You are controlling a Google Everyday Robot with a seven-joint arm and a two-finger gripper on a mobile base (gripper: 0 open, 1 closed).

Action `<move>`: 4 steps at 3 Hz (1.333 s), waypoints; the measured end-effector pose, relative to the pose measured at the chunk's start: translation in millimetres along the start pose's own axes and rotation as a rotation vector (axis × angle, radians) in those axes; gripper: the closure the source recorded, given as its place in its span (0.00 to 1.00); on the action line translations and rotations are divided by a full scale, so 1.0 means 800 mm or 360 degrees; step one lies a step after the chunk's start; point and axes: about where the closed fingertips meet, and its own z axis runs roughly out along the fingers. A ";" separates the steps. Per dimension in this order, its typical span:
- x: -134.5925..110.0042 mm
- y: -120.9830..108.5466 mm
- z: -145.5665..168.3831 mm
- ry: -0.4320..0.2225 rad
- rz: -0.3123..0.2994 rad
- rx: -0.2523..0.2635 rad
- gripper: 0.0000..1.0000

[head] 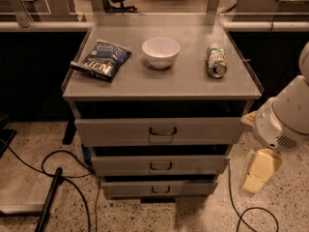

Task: Open middle drawer

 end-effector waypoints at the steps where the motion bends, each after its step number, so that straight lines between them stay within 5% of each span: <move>1: 0.000 0.000 0.000 0.0000 0.0000 0.0000 0.00; 2: 0.003 0.004 0.035 -0.0008 0.0001 0.0002 0.00; 3: 0.005 -0.008 0.141 -0.0035 0.0048 -0.0013 0.00; 4: 0.005 -0.009 0.144 -0.0037 0.0049 -0.0018 0.00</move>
Offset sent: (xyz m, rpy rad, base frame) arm -0.0017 0.0204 -0.1102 0.0192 -0.0092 -0.0031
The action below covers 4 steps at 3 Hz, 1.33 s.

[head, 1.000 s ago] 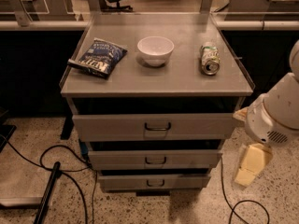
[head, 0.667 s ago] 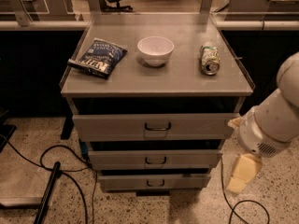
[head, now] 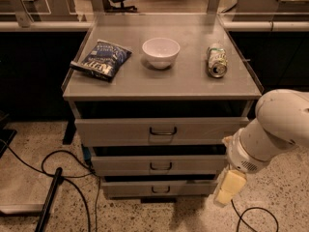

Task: Open middle drawer

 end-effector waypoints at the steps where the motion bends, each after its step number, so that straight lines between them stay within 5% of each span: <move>1: 0.000 0.004 0.009 -0.0032 0.0014 -0.0024 0.00; 3: -0.008 0.024 0.117 -0.0082 0.0084 -0.0120 0.00; 4: -0.010 0.022 0.127 -0.0096 0.0091 -0.0107 0.00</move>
Offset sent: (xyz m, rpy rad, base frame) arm -0.0157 0.0428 -0.1081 0.1164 0.1104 -0.0401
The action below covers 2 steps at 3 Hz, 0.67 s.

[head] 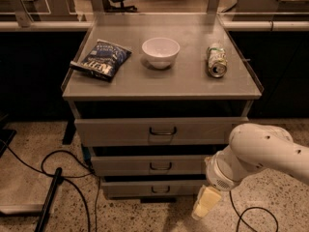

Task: Open middle drawer

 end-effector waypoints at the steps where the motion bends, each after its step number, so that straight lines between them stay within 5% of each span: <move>1: 0.000 0.002 0.002 0.0007 -0.0012 0.0016 0.00; 2: 0.003 -0.004 0.037 -0.0011 0.0042 0.0031 0.00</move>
Offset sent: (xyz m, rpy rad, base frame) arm 0.0232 0.0145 -0.0705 0.0304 -0.0374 -0.1081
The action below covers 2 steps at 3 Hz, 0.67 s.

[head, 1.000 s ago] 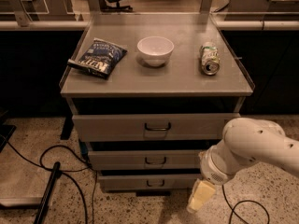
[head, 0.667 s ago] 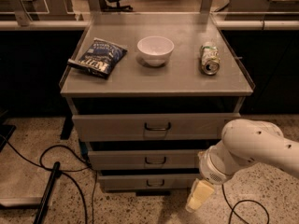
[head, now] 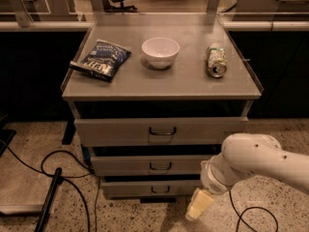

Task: Open middle drawer

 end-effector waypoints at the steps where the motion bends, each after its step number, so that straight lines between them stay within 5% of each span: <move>1: -0.002 -0.019 0.037 -0.0041 0.0075 -0.0023 0.00; 2: -0.002 -0.019 0.037 -0.0041 0.0075 -0.0023 0.00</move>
Offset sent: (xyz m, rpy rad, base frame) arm 0.0151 0.0038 -0.0226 0.0267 0.0108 -0.0357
